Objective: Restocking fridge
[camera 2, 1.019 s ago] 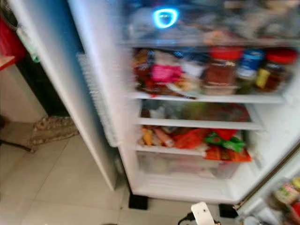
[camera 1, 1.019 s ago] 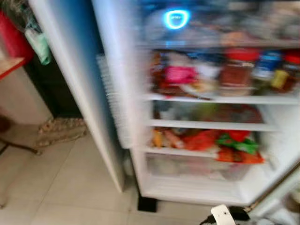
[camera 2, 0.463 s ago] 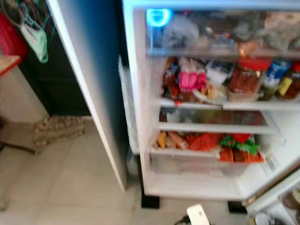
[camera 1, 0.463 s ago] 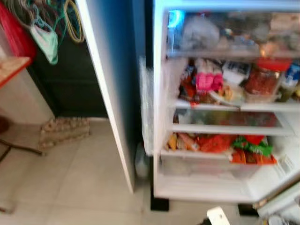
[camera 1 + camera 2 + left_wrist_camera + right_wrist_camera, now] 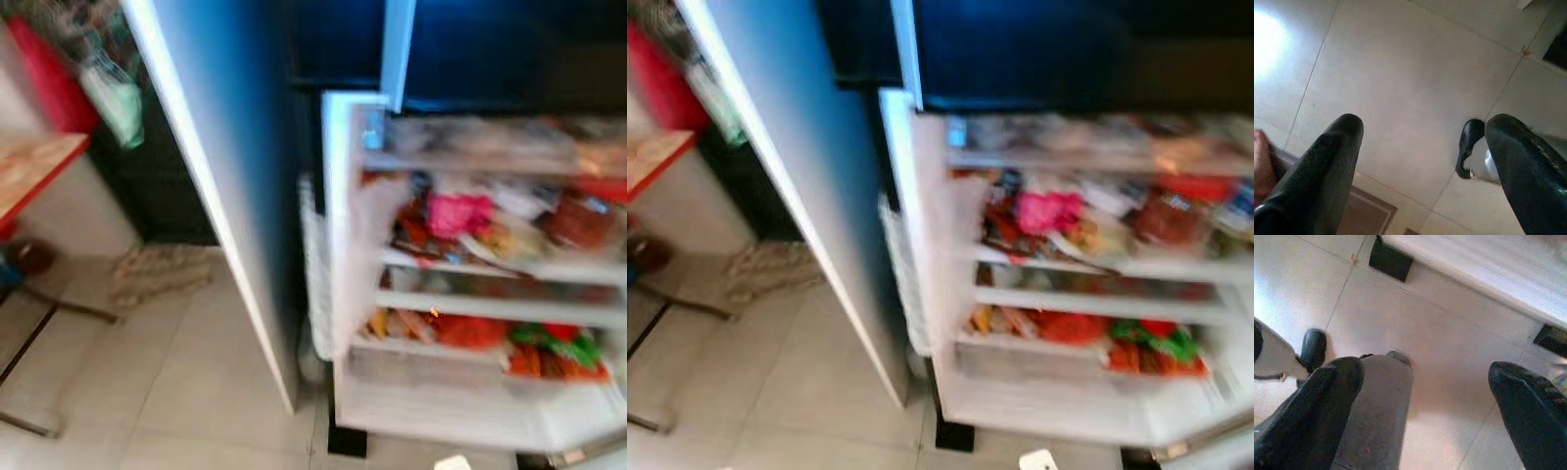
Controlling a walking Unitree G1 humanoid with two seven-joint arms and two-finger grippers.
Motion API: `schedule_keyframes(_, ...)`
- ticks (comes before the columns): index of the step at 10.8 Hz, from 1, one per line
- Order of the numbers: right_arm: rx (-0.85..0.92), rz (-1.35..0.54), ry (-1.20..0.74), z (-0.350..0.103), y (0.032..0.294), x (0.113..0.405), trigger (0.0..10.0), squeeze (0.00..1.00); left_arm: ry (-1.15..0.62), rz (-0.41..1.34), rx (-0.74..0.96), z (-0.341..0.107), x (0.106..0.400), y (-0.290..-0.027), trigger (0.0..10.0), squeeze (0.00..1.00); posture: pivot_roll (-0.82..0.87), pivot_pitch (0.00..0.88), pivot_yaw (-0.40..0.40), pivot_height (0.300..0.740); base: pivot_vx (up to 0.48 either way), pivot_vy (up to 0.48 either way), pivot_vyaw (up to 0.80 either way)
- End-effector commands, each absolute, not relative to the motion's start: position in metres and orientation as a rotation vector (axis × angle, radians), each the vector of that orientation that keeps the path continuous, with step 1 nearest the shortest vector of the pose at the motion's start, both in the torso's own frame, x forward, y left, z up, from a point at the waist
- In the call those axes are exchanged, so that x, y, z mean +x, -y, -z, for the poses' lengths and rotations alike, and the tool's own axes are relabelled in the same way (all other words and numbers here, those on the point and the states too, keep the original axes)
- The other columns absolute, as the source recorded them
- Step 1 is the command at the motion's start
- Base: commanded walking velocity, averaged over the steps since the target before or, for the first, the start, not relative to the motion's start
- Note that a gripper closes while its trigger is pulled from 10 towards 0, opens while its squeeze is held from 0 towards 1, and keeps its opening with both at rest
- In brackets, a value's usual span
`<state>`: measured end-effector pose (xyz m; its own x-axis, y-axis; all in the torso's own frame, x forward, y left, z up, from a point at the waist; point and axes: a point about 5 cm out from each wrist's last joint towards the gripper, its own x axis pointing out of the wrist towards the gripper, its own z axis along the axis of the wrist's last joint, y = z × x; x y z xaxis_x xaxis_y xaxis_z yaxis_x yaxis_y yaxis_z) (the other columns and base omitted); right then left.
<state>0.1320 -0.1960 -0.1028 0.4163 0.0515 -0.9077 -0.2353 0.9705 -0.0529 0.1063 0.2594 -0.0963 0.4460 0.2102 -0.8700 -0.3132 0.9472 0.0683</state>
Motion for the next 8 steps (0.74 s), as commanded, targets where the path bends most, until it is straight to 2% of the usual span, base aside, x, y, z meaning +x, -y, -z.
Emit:
schedule_keyframes(1,-0.152,-0.154,-1.178,0.1082,0.1974,0.1147,10.0,0.0,-1.07,-0.316,-0.101,0.0966,0.1085,-0.2573,10.0,0.0,-0.08,0.0,0.058,0.74,0.0,0.266,0.0)
schedule_keyframes(8,-0.135,-0.104,-1.154,0.1067,0.1995,0.1189,10.0,0.0,-1.063,-0.32,-0.111,0.0962,0.1096,-0.2576,10.0,0.0,-0.08,0.0,0.059,0.74,0.0,0.389,0.0)
